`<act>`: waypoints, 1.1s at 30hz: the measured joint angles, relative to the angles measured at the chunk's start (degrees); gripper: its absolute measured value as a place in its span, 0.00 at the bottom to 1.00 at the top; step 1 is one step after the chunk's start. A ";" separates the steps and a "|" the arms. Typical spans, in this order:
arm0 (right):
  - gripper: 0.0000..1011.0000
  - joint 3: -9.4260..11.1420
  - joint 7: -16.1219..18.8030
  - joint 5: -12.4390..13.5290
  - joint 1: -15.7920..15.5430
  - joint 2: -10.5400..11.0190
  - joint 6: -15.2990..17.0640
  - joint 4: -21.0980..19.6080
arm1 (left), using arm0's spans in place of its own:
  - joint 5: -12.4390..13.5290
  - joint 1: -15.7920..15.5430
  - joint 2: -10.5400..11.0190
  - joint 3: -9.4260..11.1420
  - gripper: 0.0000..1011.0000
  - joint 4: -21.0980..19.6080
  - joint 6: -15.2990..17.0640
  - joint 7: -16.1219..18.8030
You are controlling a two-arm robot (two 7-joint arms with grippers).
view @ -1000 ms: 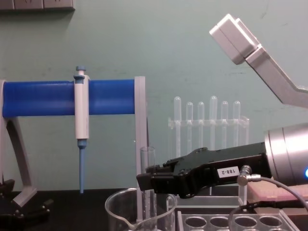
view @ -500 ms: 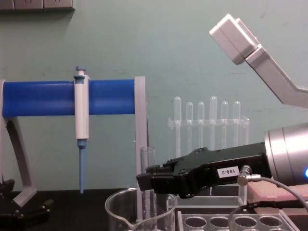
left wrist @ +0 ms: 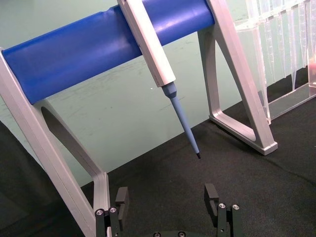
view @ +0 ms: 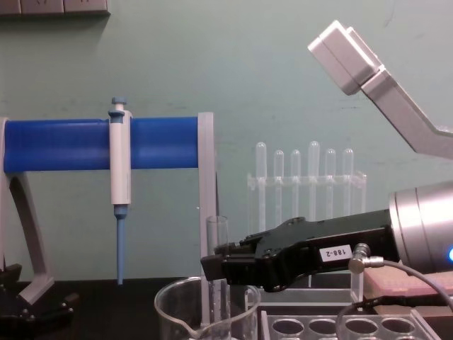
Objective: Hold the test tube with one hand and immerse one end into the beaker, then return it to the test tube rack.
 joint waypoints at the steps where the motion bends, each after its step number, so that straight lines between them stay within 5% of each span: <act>1: 0.23 0.00 0.00 0.00 0.00 0.00 0.00 0.00 | 0.00 0.00 0.00 0.00 0.99 0.00 0.00 0.00; 33: 0.23 1.40 0.50 0.16 -0.08 -0.10 0.83 -1.75 | 0.00 0.00 0.00 0.00 0.99 0.00 0.00 0.00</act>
